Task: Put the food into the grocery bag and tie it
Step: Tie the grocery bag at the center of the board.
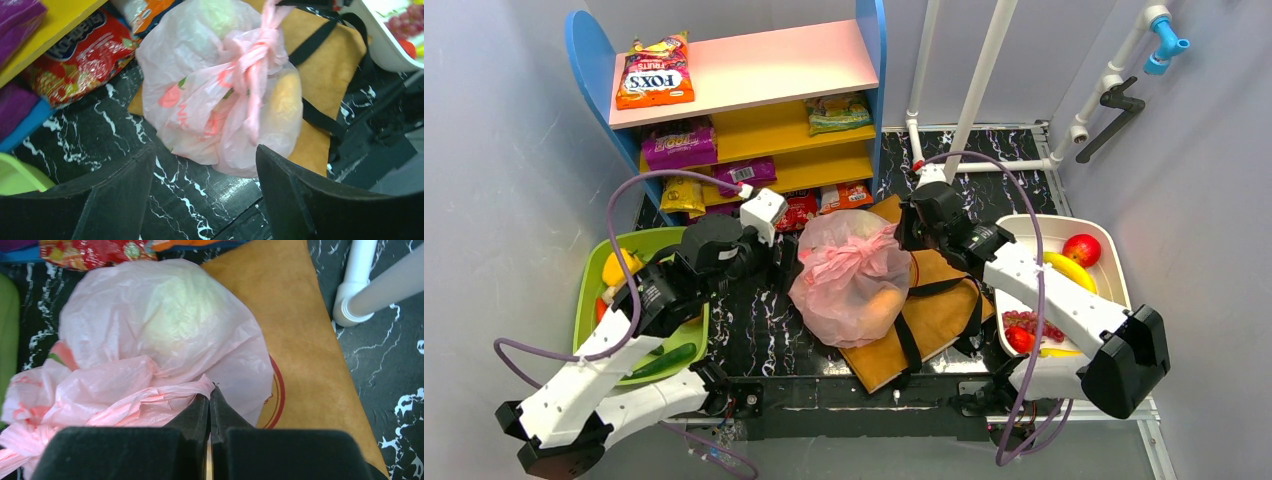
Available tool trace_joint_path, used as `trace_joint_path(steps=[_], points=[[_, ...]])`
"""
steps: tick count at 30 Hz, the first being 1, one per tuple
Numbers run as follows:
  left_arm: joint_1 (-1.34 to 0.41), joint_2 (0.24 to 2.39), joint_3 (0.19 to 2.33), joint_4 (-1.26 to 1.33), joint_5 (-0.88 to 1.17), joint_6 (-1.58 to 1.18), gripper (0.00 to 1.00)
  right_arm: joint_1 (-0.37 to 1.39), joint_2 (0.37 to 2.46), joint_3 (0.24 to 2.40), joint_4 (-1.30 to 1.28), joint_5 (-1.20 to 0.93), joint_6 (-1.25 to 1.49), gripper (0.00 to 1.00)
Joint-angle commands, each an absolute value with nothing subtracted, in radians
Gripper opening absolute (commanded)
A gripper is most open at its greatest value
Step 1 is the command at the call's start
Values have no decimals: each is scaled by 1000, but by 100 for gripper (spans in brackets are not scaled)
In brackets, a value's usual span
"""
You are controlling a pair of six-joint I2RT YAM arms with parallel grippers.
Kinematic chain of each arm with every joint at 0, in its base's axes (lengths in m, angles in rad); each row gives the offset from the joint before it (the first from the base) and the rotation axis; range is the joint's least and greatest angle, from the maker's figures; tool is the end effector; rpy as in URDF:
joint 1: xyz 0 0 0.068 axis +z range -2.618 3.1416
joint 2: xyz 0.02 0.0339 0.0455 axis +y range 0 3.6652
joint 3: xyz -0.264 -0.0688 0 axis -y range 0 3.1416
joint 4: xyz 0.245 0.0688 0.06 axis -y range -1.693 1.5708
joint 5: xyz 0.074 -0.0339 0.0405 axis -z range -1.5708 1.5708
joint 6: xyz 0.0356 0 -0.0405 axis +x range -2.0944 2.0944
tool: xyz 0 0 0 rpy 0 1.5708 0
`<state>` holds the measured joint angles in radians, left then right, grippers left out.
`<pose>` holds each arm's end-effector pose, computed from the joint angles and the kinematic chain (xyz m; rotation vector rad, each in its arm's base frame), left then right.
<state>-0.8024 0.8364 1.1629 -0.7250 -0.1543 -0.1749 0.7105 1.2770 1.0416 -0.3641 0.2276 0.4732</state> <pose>0.1127 -0.1087 0.4025 0.5180 1.9281 -0.4854 0.2217 0.1801 0.3061 -0.1276 2.1817 0.4354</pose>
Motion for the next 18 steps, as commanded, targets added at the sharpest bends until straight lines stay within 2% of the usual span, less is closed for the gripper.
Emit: trace_joint_path(steps=[1, 7, 14, 18], points=[[-800, 911, 1245, -788, 28, -29, 70, 758, 1216, 1137, -384, 263, 444, 1], [-801, 1001, 1201, -681, 117, -29, 61, 806, 1182, 1180, -391, 286, 441, 1], [-801, 1042, 1146, -582, 112, -78, 51, 829, 1173, 1193, -393, 289, 438, 1], [-802, 1044, 1125, -552, 105, -94, 37, 836, 1176, 1195, -391, 290, 437, 1]])
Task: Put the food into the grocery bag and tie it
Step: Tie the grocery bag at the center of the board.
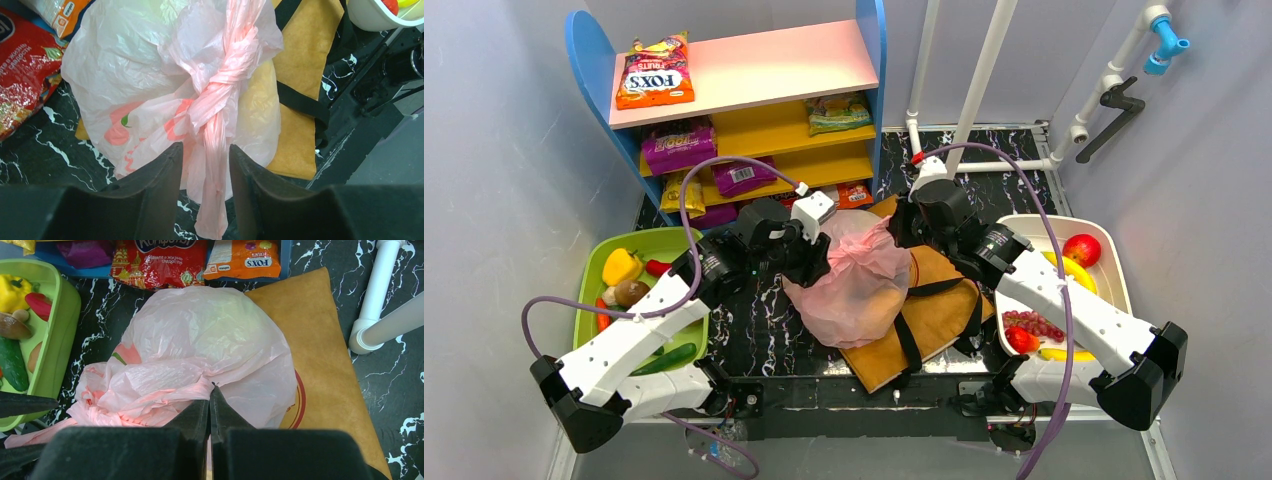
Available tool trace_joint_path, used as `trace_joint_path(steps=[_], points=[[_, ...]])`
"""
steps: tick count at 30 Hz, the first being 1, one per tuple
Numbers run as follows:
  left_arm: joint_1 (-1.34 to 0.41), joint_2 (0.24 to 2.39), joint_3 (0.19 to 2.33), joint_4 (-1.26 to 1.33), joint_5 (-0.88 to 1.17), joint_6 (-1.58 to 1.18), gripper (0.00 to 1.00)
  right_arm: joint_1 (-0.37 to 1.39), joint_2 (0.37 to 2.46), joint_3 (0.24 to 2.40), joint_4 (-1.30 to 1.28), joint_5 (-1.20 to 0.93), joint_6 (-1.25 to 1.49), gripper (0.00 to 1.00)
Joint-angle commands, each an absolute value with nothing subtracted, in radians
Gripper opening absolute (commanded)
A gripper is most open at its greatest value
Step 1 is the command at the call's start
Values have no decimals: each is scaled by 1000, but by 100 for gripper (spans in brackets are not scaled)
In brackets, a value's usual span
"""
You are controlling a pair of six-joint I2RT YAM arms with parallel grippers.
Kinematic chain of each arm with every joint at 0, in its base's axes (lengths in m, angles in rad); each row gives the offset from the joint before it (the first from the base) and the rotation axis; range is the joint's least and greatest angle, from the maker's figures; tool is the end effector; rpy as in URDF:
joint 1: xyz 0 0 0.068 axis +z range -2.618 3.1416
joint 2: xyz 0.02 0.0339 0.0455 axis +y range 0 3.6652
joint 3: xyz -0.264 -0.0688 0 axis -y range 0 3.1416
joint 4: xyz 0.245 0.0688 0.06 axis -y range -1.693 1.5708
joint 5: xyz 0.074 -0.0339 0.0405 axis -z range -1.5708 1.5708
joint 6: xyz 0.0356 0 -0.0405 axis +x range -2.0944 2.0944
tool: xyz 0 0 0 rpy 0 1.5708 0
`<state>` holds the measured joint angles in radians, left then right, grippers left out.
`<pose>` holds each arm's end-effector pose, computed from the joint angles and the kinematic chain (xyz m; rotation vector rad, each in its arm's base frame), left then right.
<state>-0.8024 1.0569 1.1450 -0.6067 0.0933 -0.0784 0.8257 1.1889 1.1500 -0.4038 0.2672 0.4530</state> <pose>0.1533 -0.1634 0.3705 0.8155 1.9890 -0.6227 0.1877 0.1896 0.3625 -0.2067 2.0292 0.5479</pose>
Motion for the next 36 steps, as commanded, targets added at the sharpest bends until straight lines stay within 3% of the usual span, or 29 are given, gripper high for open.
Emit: trace_joint_path(steps=[1, 5, 10, 23, 29, 30, 32, 36], points=[[-802, 1038, 1117, -543, 103, -98, 34, 837, 1176, 1195, -390, 289, 437, 1], [-801, 1033, 1111, -532, 95, -97, 26, 839, 1181, 1195, -391, 291, 434, 1], [-802, 1040, 1114, -555, 91, -96, 34, 839, 1173, 1196, -389, 295, 432, 1], [-801, 1020, 1057, -558, 88, -138, 34, 840, 1174, 1199, -385, 294, 430, 1], [-801, 996, 1056, -538, 65, -151, 21, 840, 1172, 1201, -389, 292, 430, 1], [-801, 993, 1057, -535, 63, -153, 24, 839, 1172, 1201, -391, 292, 430, 1], [-801, 988, 1067, -536, 64, -152, 40, 840, 1173, 1202, -394, 292, 429, 1], [-801, 984, 1084, -541, 70, -156, 42, 839, 1173, 1203, -397, 291, 428, 1]])
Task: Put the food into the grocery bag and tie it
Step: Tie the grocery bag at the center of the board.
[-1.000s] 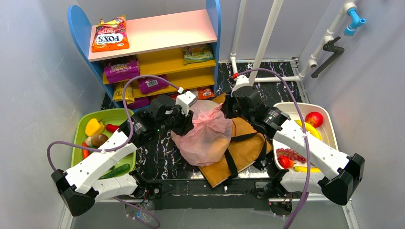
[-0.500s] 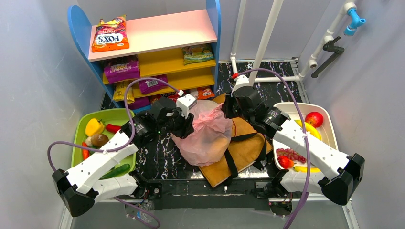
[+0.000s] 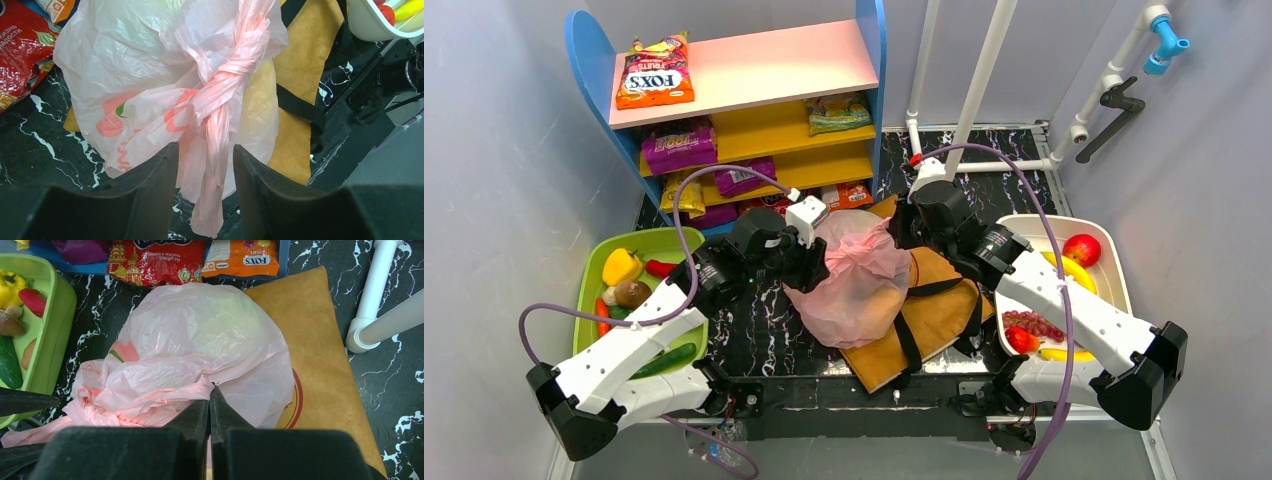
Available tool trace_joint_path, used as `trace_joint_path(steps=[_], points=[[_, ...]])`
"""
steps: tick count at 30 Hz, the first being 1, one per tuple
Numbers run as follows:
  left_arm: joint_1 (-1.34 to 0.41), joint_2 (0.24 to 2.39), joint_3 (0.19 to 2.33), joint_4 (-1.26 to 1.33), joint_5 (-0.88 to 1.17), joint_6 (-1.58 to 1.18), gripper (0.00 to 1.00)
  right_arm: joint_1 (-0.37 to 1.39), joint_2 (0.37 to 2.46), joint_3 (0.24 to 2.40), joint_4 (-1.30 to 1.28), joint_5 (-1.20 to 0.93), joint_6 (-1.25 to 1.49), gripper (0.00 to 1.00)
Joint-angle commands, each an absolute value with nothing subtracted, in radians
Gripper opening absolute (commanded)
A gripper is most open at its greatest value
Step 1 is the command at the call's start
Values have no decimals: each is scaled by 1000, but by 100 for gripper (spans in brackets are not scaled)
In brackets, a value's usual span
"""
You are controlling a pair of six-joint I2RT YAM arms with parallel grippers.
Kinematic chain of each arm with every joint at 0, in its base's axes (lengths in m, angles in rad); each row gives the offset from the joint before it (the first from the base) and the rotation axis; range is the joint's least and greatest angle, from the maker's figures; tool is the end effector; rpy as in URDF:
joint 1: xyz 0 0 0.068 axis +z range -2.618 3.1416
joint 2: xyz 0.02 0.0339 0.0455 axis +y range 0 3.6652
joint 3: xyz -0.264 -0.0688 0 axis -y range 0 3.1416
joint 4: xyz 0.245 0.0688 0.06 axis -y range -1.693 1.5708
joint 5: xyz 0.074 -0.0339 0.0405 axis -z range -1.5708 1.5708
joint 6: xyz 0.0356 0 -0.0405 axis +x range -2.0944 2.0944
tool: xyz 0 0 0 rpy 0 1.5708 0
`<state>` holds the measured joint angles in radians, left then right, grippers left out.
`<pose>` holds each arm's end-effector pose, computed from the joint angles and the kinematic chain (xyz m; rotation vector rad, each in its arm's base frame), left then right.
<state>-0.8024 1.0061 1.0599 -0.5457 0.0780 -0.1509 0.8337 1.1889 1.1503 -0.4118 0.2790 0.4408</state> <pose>0.1486 -0.1577 0.3579 0.7283 2.0009 -0.6585 0.1862 0.1905 0.3619 -0.2214 2.0309 0.5298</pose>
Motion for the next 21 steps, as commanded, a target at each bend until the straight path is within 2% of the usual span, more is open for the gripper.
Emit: trace_joint_path(steps=[1, 4, 9, 12, 18, 21], points=[[-802, 983, 1087, -543, 69, -158, 39, 839, 1173, 1204, -397, 293, 428, 1], [-801, 980, 1088, -546, 64, -158, 30, 839, 1172, 1204, -397, 289, 428, 1], [-801, 973, 1072, -539, 61, -158, 24, 839, 1174, 1207, -397, 289, 427, 1], [-801, 970, 1067, -531, 64, -162, 13, 839, 1179, 1208, -397, 287, 427, 1], [-801, 956, 1083, -537, 64, -168, 0, 839, 1188, 1207, -404, 299, 425, 1], [-801, 938, 1095, -552, 52, -173, 0, 839, 1193, 1207, -411, 318, 424, 1]])
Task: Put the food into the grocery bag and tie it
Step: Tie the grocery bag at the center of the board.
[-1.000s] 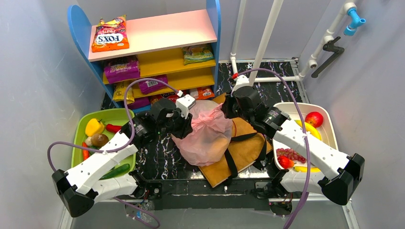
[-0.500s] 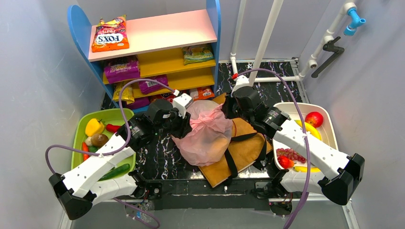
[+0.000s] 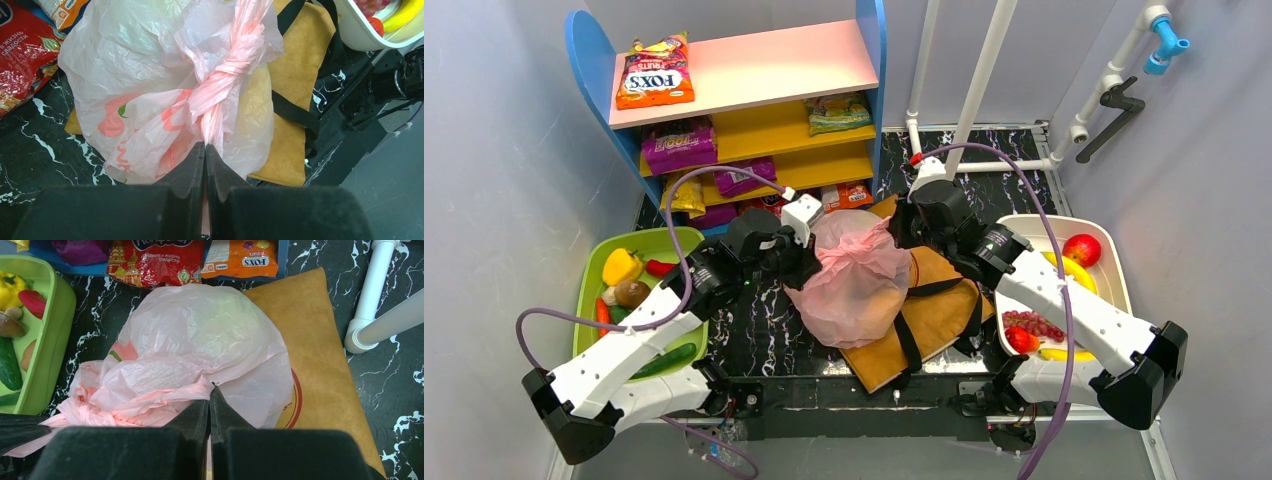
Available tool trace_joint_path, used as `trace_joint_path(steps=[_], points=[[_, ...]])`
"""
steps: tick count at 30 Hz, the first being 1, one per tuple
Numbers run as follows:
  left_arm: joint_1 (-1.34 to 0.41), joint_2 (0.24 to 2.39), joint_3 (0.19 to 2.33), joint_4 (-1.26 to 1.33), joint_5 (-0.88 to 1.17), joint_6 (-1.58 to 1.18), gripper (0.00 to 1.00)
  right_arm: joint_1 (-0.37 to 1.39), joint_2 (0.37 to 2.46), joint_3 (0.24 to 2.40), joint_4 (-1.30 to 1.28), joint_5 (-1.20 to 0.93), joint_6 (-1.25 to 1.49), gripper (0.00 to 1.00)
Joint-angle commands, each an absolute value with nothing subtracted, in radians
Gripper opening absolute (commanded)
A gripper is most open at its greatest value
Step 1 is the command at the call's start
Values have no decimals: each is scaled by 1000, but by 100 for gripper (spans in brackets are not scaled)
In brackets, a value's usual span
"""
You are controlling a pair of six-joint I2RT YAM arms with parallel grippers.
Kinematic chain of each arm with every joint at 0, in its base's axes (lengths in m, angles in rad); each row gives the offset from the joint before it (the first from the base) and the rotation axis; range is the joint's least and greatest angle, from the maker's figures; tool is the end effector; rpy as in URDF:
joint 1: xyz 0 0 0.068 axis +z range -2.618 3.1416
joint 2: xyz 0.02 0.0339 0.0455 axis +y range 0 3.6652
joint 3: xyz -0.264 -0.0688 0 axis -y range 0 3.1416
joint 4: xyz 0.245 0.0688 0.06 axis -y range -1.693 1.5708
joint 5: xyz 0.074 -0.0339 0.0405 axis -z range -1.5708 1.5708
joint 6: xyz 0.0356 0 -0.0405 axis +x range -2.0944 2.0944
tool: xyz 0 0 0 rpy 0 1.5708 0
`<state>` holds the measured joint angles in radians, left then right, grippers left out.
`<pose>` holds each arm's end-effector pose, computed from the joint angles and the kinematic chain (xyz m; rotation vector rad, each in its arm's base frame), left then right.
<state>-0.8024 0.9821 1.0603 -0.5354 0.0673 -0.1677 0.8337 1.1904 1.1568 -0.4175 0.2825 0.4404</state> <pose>0.1451 -0.1536 0.3637 0.6952 1.9759 -0.6702 0.1863 0.1904 0.3632 -0.2197 2.0307 0.5259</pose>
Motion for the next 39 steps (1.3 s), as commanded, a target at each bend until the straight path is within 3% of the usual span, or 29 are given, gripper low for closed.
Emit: trace_joint_path(steps=[1, 17, 28, 39], points=[[-801, 926, 1095, -555, 52, -174, 0, 839, 1197, 1209, -413, 323, 423, 1], [-801, 802, 1054, -672, -21, -192, 0, 820, 1217, 1256, -478, 442, 424, 1], [-801, 593, 962, -822, -27, -299, 0, 742, 1350, 1538, -622, 502, 420, 1], [-802, 368, 770, -810, -114, -586, 0, 600, 1390, 1307, -539, 408, 516, 1]])
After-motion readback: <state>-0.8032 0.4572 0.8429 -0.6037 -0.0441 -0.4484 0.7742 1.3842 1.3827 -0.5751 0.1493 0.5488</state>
